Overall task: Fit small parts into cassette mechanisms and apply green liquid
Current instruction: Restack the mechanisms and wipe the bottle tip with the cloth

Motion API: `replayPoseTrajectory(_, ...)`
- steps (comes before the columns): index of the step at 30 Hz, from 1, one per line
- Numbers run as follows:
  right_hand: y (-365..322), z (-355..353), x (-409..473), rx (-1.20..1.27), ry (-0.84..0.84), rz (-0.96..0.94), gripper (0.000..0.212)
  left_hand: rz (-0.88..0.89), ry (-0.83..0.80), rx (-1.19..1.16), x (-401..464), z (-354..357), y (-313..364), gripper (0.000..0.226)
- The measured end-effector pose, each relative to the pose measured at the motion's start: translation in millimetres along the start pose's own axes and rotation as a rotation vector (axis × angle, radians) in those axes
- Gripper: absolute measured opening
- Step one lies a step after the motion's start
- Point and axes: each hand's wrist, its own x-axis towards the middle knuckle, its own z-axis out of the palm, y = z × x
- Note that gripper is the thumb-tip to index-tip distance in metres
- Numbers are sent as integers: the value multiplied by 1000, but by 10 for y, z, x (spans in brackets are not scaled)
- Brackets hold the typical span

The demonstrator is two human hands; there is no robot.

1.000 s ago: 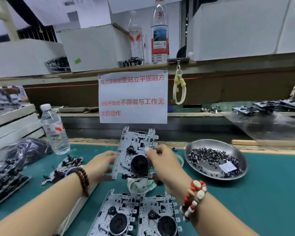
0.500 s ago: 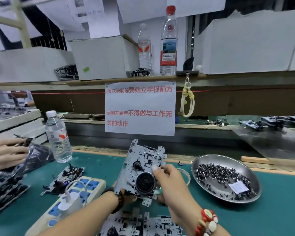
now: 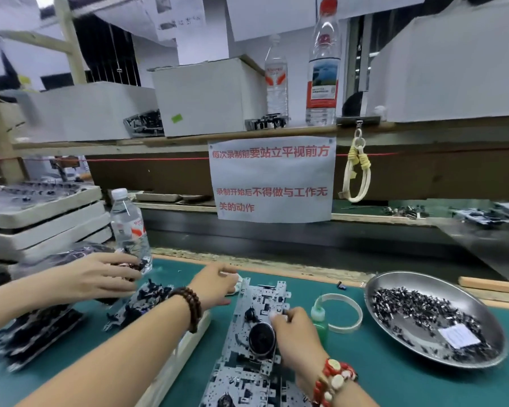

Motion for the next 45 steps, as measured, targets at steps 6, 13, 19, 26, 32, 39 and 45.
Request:
replayPoseTrajectory(6, -23, 102, 97, -137, -12, 19, 38, -68, -137, 155, -2, 113, -95, 35)
replayPoseTrajectory(13, -128, 61, 104, -208, -57, 51, 47, -64, -104, 133, 68, 159, -186, 43)
replayPoseTrajectory(19, -103, 30, 61, -146, -103, 79, 37, -119, -172, 133, 102, 187, -232, 47)
replayPoseTrajectory(26, -97, 160, 133, 124, -99, 186, 31, -70, -114, 229, 63, -19, -72, 46)
replayPoseTrajectory(32, -115, 262, 241, -33, 57, 144, 57, 122, 214, 374, 246, -732, 157, 40)
replayPoseTrajectory(39, -238, 407, 230, -26, -33, -132, 44, -228, 313, 788, 341, -1272, -585, 65)
replayPoseTrajectory(45, -299, 537, 233, 65, -174, -118, 22, -422, 167, 702, 383, -1356, -1143, 106)
